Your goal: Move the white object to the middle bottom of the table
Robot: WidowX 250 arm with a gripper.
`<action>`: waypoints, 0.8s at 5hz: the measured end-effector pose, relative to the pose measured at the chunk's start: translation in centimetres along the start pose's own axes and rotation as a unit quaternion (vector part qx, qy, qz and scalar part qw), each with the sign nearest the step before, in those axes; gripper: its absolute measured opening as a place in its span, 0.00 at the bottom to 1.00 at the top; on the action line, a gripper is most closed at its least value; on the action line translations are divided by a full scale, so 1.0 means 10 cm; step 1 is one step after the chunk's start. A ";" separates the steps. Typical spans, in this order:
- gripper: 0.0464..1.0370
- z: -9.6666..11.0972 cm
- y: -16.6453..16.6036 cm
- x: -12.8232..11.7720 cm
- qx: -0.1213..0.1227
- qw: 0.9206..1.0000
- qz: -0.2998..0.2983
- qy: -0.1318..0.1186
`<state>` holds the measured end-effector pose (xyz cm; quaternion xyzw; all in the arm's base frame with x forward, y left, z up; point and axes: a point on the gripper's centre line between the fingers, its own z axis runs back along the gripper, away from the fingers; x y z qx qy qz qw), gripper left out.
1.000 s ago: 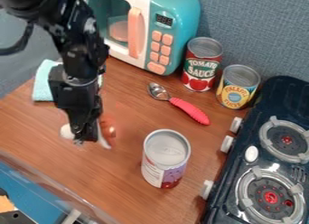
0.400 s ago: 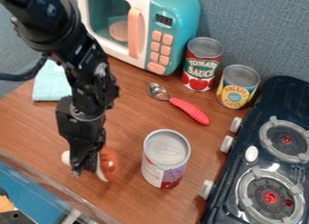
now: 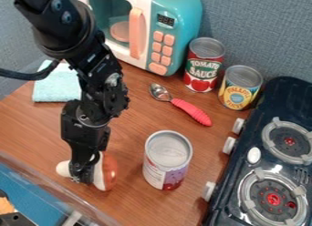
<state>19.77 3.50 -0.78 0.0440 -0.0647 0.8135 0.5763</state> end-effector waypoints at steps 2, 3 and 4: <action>0.96 0.25 0.00 -0.02 -0.020 1.000 0.000 0.010; 0.96 0.40 -0.02 0.00 -0.037 0.999 0.001 0.015; 0.96 0.55 -0.06 0.02 -0.060 0.998 -0.004 0.021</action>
